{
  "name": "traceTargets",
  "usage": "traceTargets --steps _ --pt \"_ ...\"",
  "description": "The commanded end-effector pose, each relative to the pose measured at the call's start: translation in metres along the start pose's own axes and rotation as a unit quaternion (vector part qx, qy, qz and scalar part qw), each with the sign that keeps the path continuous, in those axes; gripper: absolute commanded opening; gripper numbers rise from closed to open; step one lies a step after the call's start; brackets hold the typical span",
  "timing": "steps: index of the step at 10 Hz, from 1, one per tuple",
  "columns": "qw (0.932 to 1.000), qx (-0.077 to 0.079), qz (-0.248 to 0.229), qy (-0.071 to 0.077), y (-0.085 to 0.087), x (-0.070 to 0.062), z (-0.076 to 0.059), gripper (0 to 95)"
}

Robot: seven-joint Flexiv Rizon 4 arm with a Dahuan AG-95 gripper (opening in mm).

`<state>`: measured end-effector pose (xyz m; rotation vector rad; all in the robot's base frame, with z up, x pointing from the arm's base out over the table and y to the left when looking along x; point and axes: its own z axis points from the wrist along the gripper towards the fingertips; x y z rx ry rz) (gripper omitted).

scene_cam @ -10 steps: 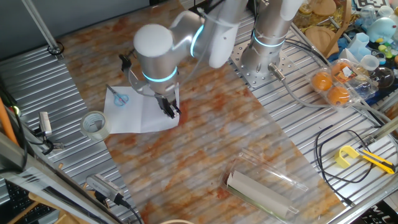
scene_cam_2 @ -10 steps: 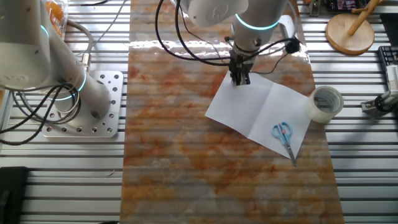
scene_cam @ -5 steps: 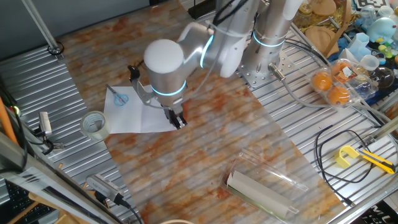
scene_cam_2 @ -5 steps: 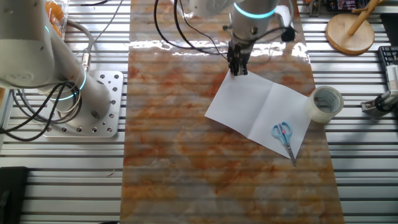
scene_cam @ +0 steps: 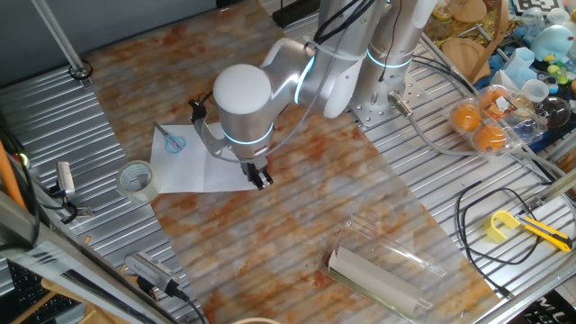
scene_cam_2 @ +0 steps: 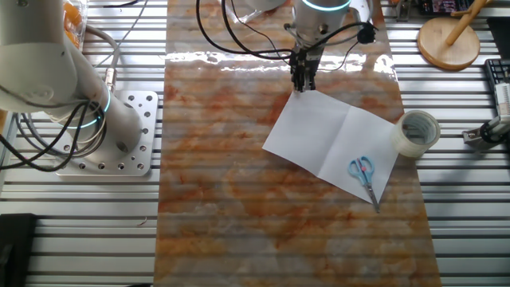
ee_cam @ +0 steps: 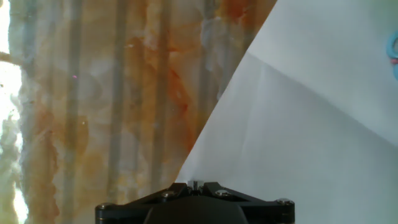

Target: Unfold a piece of paper

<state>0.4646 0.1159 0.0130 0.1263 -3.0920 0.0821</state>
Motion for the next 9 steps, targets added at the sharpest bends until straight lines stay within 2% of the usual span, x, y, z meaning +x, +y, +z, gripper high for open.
traceTargets --steps 1,5,9 --pt "1.0000 0.000 0.001 0.000 0.001 0.000 0.000 0.0" --pt "1.0000 0.000 0.001 -0.001 -0.001 0.000 0.000 0.0" --pt "0.9999 -0.006 -0.010 -0.004 -0.016 -0.002 -0.006 0.0"
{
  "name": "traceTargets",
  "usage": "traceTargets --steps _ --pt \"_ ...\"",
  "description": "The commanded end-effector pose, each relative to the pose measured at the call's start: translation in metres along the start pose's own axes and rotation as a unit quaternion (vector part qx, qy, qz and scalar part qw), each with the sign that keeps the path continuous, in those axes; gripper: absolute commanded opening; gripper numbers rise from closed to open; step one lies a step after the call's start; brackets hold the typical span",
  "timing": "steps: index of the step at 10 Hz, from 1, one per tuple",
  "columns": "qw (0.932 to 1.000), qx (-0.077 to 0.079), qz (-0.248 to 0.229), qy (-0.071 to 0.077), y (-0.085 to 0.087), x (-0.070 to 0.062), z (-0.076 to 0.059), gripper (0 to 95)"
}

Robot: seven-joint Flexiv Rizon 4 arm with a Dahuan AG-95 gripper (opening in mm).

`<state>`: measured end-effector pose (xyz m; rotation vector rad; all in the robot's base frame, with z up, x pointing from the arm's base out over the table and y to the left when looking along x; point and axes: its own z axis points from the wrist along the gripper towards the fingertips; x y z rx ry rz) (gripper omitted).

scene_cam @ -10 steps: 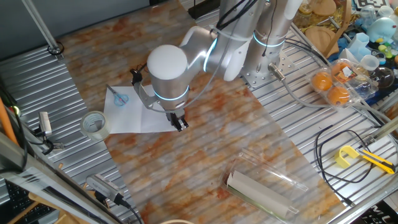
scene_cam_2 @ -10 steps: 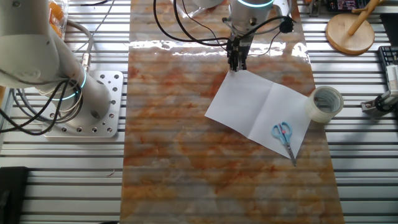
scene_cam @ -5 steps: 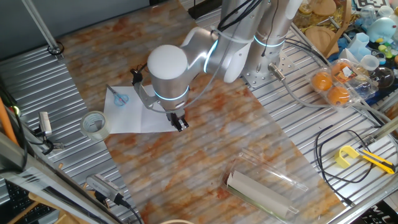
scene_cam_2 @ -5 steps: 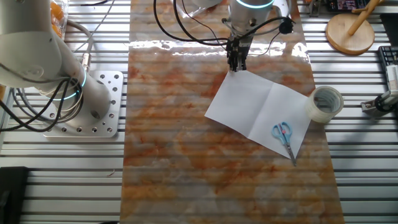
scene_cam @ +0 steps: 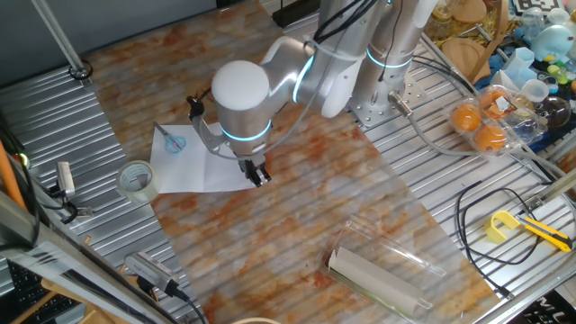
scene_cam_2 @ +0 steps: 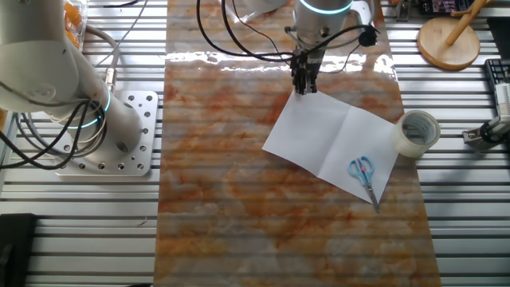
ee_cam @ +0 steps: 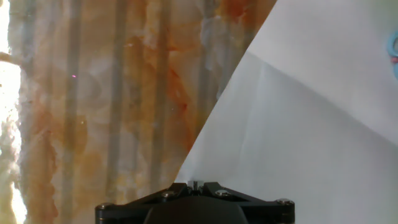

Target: Unfold a piece of paper

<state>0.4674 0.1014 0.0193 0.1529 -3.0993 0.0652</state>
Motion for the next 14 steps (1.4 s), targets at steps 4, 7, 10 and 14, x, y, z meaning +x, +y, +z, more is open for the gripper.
traceTargets --steps 4,7,10,14 --pt "0.9998 -0.018 -0.007 0.001 -0.005 0.000 -0.009 0.0" --pt "0.9997 -0.025 -0.008 0.001 0.000 0.000 -0.008 0.0" --pt "0.9998 -0.022 -0.002 0.003 0.011 0.001 -0.006 0.0" --pt "0.9997 -0.023 -0.006 -0.002 0.011 0.001 -0.005 0.0"
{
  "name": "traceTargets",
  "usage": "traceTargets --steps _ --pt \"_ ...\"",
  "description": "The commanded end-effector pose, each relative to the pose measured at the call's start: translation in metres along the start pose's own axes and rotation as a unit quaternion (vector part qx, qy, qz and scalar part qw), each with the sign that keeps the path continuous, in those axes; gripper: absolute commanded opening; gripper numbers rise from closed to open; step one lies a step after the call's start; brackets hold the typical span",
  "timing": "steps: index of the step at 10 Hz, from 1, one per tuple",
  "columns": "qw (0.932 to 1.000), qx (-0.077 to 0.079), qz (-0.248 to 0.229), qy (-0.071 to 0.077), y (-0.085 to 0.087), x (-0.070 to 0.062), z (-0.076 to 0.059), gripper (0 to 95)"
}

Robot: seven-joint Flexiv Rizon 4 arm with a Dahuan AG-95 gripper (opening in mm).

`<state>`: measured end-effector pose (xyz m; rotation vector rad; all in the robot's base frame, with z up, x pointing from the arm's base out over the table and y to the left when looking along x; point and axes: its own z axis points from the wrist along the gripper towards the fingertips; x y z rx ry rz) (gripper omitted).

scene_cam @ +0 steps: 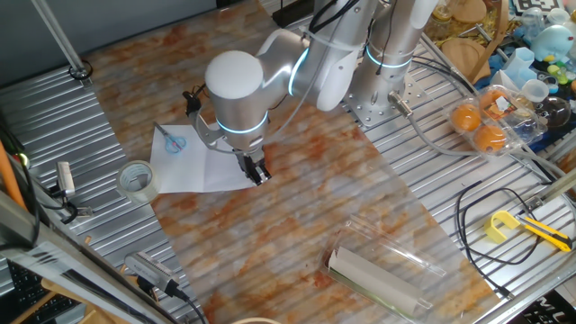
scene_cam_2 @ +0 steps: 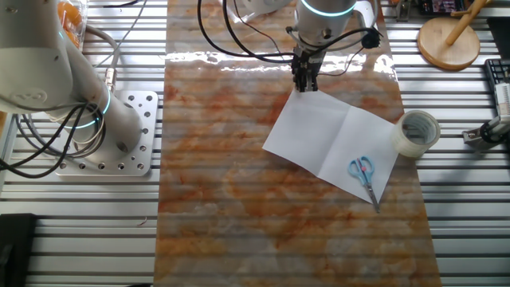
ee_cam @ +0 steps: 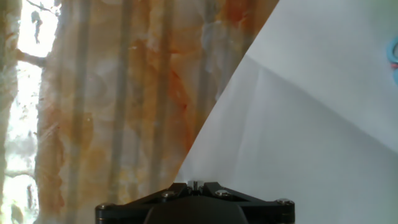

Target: Unfold a piece of paper

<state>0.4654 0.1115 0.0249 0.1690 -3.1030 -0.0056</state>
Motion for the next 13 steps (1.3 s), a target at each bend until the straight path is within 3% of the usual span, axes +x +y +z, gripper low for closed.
traceTargets --steps 1,13 --pt "1.0000 -0.001 -0.001 0.004 0.0004 -0.0007 0.0006 0.0" --pt "0.9999 -0.005 -0.011 0.005 0.0003 -0.0009 0.0022 0.0"
